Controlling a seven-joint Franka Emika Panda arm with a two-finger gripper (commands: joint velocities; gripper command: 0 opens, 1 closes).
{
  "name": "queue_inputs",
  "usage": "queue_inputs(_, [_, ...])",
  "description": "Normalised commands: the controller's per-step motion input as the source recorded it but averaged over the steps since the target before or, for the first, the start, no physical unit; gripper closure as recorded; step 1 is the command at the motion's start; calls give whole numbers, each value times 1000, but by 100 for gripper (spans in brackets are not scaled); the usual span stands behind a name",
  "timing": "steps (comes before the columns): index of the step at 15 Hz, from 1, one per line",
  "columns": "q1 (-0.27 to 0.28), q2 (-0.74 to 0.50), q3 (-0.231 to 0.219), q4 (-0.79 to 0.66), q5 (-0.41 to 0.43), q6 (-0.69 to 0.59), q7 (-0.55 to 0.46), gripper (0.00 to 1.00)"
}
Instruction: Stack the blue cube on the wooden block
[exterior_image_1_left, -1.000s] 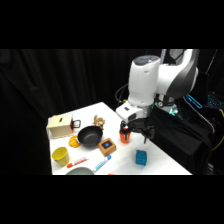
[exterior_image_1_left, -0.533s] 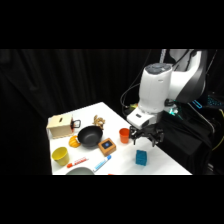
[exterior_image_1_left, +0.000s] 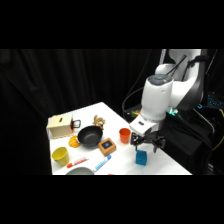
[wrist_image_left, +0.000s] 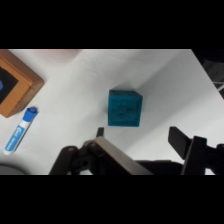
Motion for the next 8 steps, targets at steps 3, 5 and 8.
queue_inputs(3, [68, 155, -34, 12, -201, 262, 240, 0])
queue_inputs(5, [96, 137, -67, 16, -216, 242, 262, 0])
queue_inputs(8, [158, 122, -154, 13, -292, 246, 337, 0])
